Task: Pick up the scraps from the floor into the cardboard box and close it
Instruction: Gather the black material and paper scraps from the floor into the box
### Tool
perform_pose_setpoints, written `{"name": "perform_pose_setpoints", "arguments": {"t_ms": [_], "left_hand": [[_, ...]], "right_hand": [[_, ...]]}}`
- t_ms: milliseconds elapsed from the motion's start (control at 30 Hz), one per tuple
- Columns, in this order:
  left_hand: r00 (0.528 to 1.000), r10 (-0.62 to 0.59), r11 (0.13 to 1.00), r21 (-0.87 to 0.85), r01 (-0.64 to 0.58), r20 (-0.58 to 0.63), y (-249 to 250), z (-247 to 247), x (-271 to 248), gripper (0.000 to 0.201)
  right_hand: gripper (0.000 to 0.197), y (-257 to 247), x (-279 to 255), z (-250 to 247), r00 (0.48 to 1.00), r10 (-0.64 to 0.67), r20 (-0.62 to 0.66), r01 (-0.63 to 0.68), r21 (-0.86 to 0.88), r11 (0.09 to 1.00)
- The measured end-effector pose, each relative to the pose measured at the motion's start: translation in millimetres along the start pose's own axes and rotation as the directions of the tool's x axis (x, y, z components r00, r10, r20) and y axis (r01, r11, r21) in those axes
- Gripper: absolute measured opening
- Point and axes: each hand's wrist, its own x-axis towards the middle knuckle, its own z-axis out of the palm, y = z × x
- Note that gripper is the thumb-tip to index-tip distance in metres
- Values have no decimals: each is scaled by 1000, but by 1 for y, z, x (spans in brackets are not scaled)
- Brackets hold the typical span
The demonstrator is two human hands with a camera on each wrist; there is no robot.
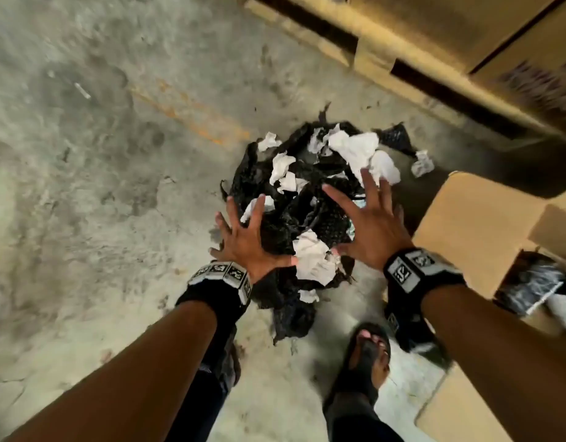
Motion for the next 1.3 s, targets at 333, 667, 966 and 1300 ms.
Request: {"name": "perform_pose_setpoints", "arguments": {"t_ms": [333,667,966,1300], "left_hand": [[1000,-10,996,94,10,3,-22,94,145,115],[989,132,991,48,-129,-70,-23,48,142,69],[972,129,979,-129,-156,-197,-25,-22,42,73],[953,167,986,37,-163,-251,64,-60,-91,73]], "right_hand": [[136,39,129,90,970,17,244,3,-83,997],[70,34,128,116,998,54,39,-59,126,990],[59,10,36,33,987,37,-158,30,400,916],[61,57,-105,-57,958,183,-219,-52,498,866]]}}
